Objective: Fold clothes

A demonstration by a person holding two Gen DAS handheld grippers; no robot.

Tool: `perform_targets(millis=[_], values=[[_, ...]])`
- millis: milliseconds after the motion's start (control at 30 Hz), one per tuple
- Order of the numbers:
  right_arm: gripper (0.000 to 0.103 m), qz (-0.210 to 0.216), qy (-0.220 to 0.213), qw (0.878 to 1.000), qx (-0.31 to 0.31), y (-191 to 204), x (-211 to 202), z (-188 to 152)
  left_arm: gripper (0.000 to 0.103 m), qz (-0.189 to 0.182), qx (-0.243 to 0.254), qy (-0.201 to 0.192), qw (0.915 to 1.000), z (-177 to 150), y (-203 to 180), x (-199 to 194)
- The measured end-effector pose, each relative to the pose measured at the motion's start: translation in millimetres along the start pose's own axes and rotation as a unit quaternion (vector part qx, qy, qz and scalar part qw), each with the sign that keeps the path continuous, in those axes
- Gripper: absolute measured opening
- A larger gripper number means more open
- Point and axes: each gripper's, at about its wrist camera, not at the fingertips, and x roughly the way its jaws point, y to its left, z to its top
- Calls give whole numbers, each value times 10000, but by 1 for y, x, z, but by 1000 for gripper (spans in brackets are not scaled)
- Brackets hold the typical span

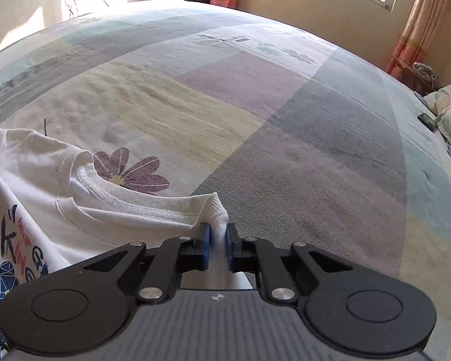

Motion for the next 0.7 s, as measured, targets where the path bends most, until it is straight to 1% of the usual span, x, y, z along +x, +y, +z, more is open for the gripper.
perform_targets(millis=[67, 233, 267, 333, 367, 467, 533, 567, 600, 700], values=[[13, -124, -50, 9999, 44, -4, 3, 6, 79, 54, -61, 90, 9999, -2, 3, 5], [16, 406, -146, 9990, -138, 13, 3, 30, 79, 301, -237, 539, 9978, -12, 13, 21], [20, 513, -165, 9984, -175, 16, 3, 35, 79, 332, -244, 564, 9976, -14, 14, 21], [23, 728, -203, 9968, -249, 23, 3, 45, 79, 286, -244, 575, 9976, -15, 16, 21], [26, 835, -222, 9958, -286, 27, 4, 50, 79, 255, -244, 578, 9977, -15, 17, 21], [33, 1156, -279, 9921, -397, 37, 4, 64, 85, 190, -231, 583, 9979, -14, 17, 23], [38, 1369, -317, 9890, -470, 44, 4, 74, 85, 211, -196, 593, 9978, -13, 15, 23], [43, 1476, -335, 9872, -507, 48, 4, 78, 85, 231, -178, 601, 9978, -13, 14, 23], [45, 1582, -354, 9853, -543, 51, 4, 83, 85, 236, -175, 616, 9977, -13, 13, 22], [46, 1884, -248, 9775, -912, 85, 32, 103, 85, 164, -197, 647, 9976, -15, 14, 16]])
